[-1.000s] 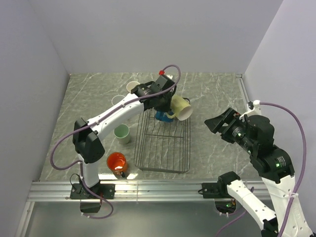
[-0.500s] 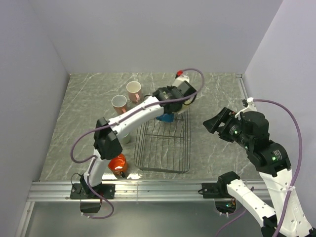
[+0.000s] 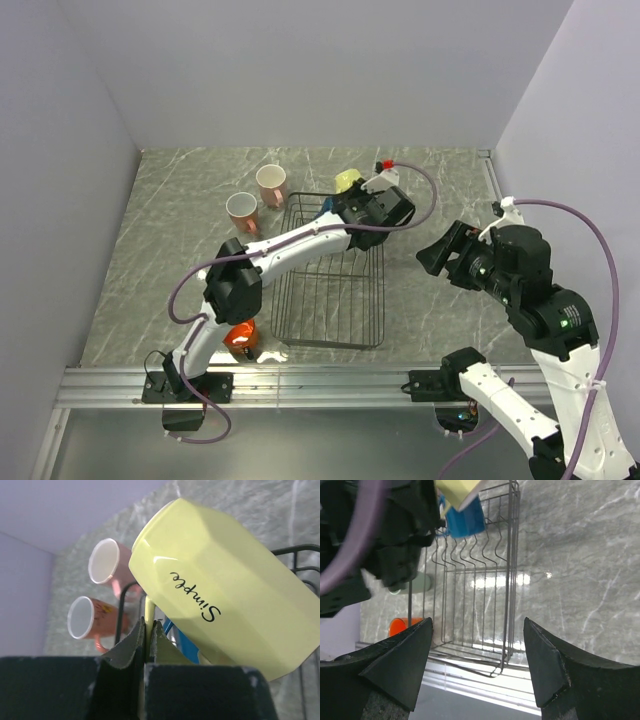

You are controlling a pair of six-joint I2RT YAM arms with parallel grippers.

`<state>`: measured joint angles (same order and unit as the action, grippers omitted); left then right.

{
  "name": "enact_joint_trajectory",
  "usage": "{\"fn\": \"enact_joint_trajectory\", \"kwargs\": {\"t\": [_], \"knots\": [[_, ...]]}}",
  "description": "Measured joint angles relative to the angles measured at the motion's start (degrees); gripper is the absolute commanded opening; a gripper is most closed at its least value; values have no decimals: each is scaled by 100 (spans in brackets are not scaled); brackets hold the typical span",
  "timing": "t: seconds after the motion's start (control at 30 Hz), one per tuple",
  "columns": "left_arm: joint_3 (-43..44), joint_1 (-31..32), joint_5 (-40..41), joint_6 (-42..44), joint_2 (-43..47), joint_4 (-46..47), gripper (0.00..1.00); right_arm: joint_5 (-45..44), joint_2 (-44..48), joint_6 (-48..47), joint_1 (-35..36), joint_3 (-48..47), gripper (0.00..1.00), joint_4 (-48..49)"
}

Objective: Load the cups into the dish rack

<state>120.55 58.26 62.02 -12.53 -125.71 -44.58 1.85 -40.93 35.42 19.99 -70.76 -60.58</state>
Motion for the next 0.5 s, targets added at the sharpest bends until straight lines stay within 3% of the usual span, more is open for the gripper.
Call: {"fn": "enact_joint_trajectory", "kwargs": {"t": [0.2, 0.5], "knots": [[-754, 140, 693, 1331, 0, 1416, 0, -52, 11, -105, 0, -94, 79, -208], [-1255, 483, 1056, 2660, 0, 2553, 0, -79, 81, -190, 0, -160, 79, -393]]}}
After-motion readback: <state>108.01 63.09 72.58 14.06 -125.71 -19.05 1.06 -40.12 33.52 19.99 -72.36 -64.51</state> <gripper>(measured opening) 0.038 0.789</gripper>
